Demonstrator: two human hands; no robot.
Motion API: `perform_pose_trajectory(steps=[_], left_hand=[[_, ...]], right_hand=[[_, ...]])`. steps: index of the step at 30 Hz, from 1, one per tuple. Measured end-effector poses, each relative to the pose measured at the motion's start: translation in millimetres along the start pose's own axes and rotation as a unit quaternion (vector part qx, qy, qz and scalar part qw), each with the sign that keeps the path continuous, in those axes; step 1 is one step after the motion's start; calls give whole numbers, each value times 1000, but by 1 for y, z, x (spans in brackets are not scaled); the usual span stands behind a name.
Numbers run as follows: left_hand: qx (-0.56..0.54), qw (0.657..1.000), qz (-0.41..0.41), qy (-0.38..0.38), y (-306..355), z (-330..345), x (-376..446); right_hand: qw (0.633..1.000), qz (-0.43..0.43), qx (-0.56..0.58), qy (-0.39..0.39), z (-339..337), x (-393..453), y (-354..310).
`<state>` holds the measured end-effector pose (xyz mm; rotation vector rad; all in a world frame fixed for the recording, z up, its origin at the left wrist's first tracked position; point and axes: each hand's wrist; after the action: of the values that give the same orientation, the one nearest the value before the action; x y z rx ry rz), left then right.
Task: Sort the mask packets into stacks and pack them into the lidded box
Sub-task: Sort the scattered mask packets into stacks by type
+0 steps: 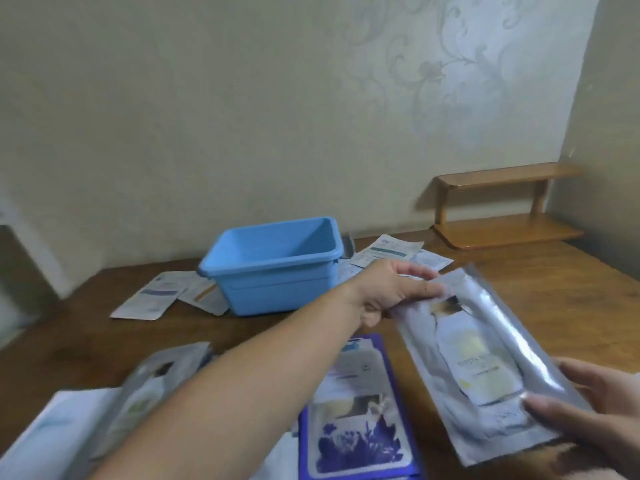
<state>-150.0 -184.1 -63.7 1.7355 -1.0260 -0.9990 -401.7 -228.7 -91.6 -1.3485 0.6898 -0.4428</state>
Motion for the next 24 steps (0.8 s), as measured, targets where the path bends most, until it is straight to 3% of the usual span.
perform_pose_trajectory(steps=[2, 4, 9, 15, 18, 21, 24], left_hand=[[-63, 998, 2, 24, -1, -23, -21], [-65, 997, 8, 49, -6, -46, -46], [23, 987, 30, 158, -36, -116, -120], [18, 962, 9, 271, -69, -202, -184], [67, 949, -20, 308, -90, -227, -200], [133, 938, -42, 316, -113, -238, -203], [180, 937, -60, 294, -132, -240, -199]], right_hand=[[999, 17, 20, 38, -10, 25, 29], [1000, -16, 8, 20, -15, 41, 58], [982, -51, 85, -158, 118, -6, -1], [976, -91, 13, -199, 233, -15, -11], [965, -153, -65, -203, 272, -8, 5], [944, -205, -168, -199, 295, -3, 15], [939, -181, -210, -203, 306, 2, 20]])
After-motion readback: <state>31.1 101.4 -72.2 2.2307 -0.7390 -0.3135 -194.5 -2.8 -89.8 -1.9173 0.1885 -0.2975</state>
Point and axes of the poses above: each hand's wrist, its own x-axis towards the middle knuckle, its own z-axis out of the palm, y = z × x, and after that the axes turned 14 degrees about x, right-handed
